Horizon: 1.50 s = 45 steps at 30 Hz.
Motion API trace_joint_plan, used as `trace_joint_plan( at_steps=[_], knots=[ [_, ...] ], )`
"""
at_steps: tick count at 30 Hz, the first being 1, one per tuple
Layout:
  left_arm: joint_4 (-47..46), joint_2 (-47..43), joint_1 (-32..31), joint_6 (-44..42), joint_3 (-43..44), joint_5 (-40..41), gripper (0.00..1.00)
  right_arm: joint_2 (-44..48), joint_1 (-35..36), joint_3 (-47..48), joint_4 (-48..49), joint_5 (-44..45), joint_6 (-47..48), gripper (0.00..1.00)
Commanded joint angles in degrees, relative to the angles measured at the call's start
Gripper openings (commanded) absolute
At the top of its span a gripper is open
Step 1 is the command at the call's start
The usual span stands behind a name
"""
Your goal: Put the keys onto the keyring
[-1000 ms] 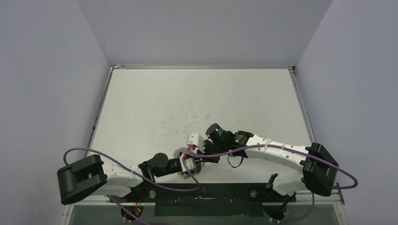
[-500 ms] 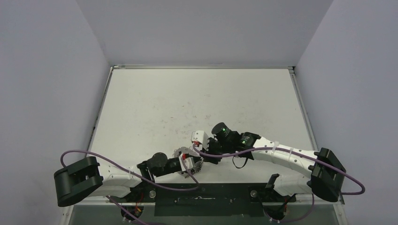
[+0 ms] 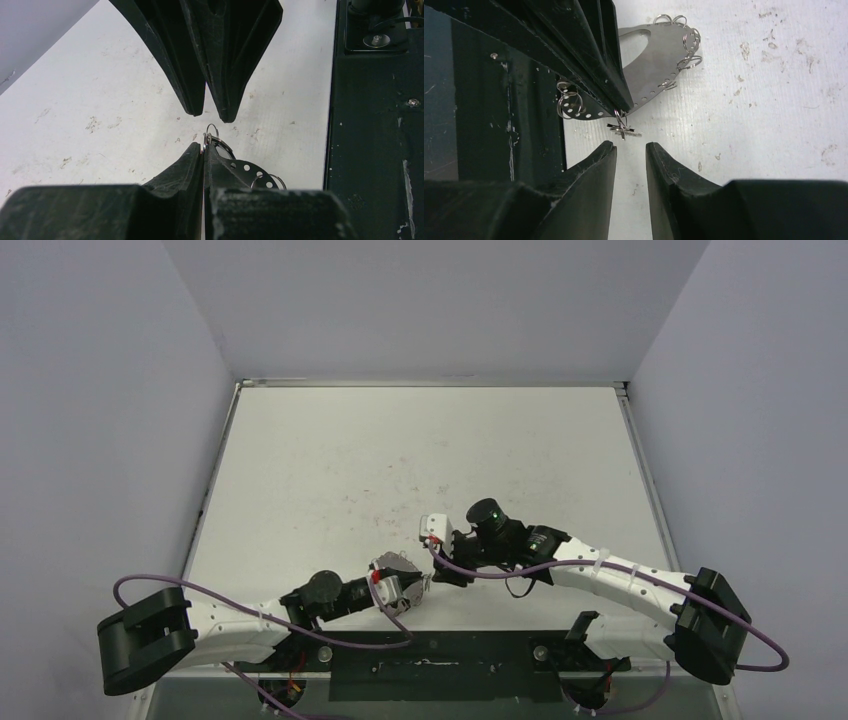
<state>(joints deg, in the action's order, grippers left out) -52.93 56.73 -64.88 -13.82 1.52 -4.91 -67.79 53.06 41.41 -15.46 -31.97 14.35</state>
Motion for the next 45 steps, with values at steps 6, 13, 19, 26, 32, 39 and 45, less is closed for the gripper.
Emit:
trace_joint_plan(
  at_steps=[6,13,19,26,32,39,45],
  knots=[
    [-2.4,-1.0,-0.2,0.8,-0.1,0.3,0.0,-0.7,0.0,0.1,5.9,-4.4,0.1,0.3],
    [-2.3,-1.5,-0.2,0.7,0.0,0.1,0.0,-2.7,0.1,0.2,5.9,-3.6,1.0,0.15],
    [-1.9,-2.3,-0.2,0.7,0.0,0.0,0.0,-3.3,0.1,-0.2,5.8,-3.8,1.6,0.0],
    [-1.8,-3.4,-0.2,0.8,-0.2,0.2,0.0,-3.7,-0.1,-1.0,5.8,-2.5,1.7,0.0],
    [-1.7,-4.1,-0.2,0.8,-0.4,0.2,0.0,-5.3,-0.1,-1.3,7.6,-2.4,1.1,0.0],
    [-1.6,-4.5,-0.2,1.0,-0.7,0.3,0.0,-5.9,0.0,-2.4,11.8,-1.1,-0.9,0.0],
    [-0.7,-5.9,-0.2,1.0,-1.1,0.7,0.0,-1.7,-0.1,-4.6,12.5,3.4,-1.4,0.31]
  ],
)
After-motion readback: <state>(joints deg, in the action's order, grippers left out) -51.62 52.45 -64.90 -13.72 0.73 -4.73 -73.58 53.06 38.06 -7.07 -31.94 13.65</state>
